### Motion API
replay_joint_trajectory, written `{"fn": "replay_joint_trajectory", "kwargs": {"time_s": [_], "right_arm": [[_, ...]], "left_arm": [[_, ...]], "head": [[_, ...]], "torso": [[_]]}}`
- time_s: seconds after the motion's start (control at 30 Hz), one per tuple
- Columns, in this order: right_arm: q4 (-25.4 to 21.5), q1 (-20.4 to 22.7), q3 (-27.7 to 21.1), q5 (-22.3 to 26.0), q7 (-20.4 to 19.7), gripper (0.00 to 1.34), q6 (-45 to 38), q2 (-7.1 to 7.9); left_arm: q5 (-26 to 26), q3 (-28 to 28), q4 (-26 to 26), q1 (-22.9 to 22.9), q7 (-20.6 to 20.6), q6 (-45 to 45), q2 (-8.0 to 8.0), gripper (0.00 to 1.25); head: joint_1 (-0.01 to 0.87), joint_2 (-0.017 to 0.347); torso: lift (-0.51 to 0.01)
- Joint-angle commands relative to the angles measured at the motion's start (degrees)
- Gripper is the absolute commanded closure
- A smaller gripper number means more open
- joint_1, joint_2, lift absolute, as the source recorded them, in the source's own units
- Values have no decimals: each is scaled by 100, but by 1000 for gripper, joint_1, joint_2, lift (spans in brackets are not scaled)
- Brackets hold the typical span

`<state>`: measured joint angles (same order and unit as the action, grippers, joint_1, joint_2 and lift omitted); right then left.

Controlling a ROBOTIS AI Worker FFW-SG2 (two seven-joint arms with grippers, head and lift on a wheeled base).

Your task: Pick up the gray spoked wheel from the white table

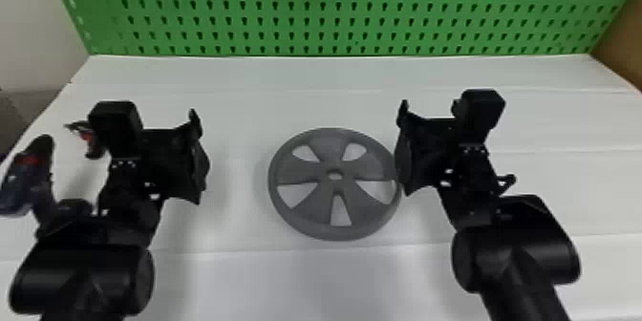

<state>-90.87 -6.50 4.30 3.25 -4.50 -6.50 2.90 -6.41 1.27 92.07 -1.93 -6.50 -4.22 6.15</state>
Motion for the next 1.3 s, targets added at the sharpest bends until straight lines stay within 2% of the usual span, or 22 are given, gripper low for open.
{"fn": "replay_joint_trajectory", "kwargs": {"time_s": [0.0,1.27], "right_arm": [[-1,0,1,0,2,254,0,0],[-1,-27,1,26,2,256,0,-9]], "left_arm": [[-9,-4,4,0,0,0,0,128],[-9,-4,-4,-9,0,0,0,128]], "head": [[765,2],[765,2]], "torso": [[-95],[-95]]}}
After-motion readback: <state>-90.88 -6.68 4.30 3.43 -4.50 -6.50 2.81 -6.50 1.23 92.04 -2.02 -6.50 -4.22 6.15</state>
